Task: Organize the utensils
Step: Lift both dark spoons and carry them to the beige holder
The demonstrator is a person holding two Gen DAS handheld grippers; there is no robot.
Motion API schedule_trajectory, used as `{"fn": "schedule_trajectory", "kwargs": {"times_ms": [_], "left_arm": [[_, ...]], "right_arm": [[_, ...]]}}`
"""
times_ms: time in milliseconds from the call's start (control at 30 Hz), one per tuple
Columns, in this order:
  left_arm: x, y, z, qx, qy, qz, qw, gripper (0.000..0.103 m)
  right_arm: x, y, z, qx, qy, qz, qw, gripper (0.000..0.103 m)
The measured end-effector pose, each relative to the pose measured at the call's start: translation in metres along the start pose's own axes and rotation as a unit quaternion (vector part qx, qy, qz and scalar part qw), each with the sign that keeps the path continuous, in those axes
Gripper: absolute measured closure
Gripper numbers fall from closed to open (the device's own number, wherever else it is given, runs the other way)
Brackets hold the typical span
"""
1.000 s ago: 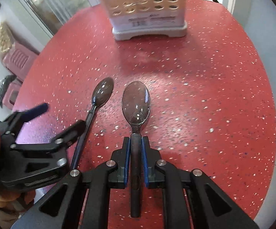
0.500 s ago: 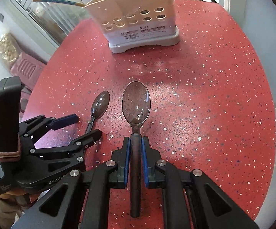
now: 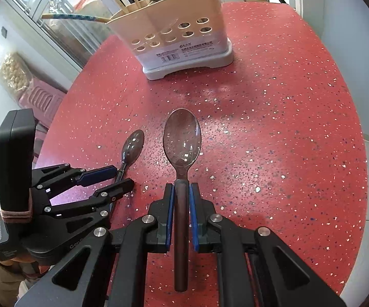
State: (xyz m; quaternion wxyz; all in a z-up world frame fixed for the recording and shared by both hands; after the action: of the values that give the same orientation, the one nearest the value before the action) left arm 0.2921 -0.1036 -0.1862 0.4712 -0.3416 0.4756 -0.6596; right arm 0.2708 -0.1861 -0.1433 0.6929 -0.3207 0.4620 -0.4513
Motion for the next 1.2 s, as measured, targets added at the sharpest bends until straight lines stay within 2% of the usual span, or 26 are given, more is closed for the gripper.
{"fn": "schedule_trajectory", "kwargs": {"times_ms": [100, 133, 167, 300, 467, 600, 833, 1200], "left_arm": [[-0.001, 0.001, 0.0, -0.004, 0.002, -0.003, 1.0, 0.048], [-0.001, 0.001, -0.001, -0.005, 0.002, -0.006, 1.0, 0.052], [-0.001, 0.002, -0.001, -0.006, 0.005, -0.006, 1.0, 0.063], [0.001, 0.003, 0.001, -0.004, 0.001, -0.013, 0.9999, 0.064], [-0.008, -0.01, 0.003, 0.045, -0.033, -0.026, 0.9981, 0.064], [-0.009, -0.032, 0.005, 0.096, -0.054, -0.04, 0.9931, 0.064], [-0.001, -0.075, 0.024, 0.171, -0.074, -0.061, 0.9805, 0.064], [-0.006, -0.141, 0.094, 0.272, -0.103, -0.073, 0.954, 0.064]], "right_arm": [[0.0, -0.001, 0.001, 0.001, 0.001, 0.004, 1.0, 0.091], [0.0, -0.002, 0.001, 0.001, 0.002, 0.005, 1.0, 0.091], [0.001, -0.002, 0.001, 0.001, 0.002, 0.006, 1.0, 0.091], [0.001, -0.003, 0.002, 0.003, 0.003, 0.011, 1.0, 0.091], [0.003, -0.006, 0.004, 0.009, 0.005, 0.024, 1.0, 0.091], [0.004, -0.009, 0.007, 0.014, 0.009, 0.044, 0.999, 0.091], [0.008, -0.025, 0.019, 0.039, 0.004, 0.07, 0.997, 0.09], [0.009, -0.066, 0.066, 0.098, -0.013, 0.086, 0.991, 0.09]]}}
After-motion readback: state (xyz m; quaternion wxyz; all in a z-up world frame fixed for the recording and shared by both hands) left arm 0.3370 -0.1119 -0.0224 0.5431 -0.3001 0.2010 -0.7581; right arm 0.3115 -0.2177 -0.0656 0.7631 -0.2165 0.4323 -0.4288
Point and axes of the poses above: each gripper's, at about its wrist camera, not at the fingertips, and y roughly the way its jaws point, x to its right, z to its top, the point moved 10 cm from there along y, roughly the way its jaws point, and after that the axes turned 1 degree about x, right-handed, at the moved point
